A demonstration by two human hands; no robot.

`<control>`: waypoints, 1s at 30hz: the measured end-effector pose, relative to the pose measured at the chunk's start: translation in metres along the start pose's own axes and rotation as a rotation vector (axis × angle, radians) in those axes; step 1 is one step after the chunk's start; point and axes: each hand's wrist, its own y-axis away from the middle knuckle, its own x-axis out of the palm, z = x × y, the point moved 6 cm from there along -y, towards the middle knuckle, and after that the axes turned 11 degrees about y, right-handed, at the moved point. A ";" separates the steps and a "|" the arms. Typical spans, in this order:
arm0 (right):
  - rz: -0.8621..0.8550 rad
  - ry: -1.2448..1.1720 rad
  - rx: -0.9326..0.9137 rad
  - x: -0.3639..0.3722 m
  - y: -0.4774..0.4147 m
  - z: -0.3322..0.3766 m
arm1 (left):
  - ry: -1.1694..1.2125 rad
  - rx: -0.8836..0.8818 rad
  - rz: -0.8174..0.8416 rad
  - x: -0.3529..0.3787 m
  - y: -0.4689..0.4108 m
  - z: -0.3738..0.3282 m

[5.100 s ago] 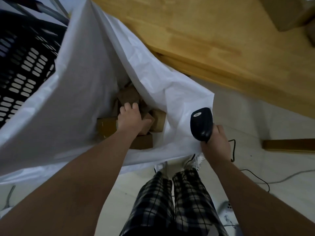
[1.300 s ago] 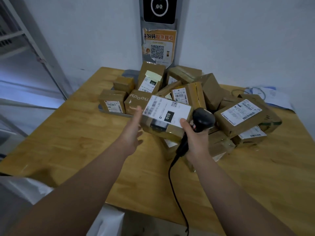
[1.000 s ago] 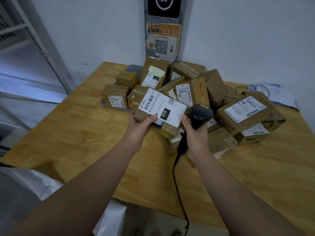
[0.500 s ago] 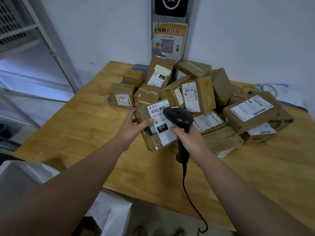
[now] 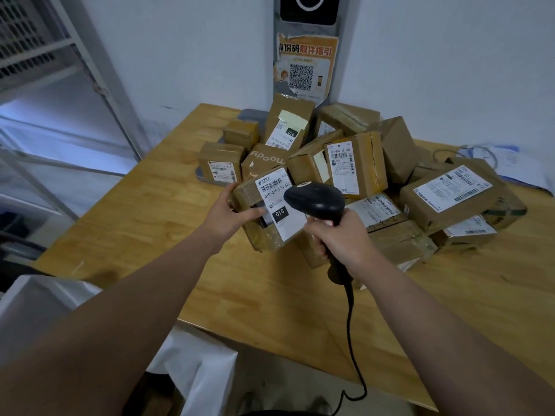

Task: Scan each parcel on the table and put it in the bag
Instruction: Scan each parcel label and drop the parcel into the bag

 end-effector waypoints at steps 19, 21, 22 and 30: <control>-0.057 0.068 0.025 -0.004 -0.001 0.002 | -0.006 0.028 -0.045 -0.002 -0.011 0.007; -0.055 0.071 0.021 -0.005 -0.001 0.002 | -0.006 0.034 -0.051 -0.002 -0.011 0.007; -0.053 0.068 0.020 -0.005 -0.001 0.002 | -0.006 0.038 -0.054 -0.003 -0.011 0.007; 0.019 -0.040 -0.016 0.006 0.001 -0.001 | 0.015 0.046 -0.107 -0.008 0.017 0.004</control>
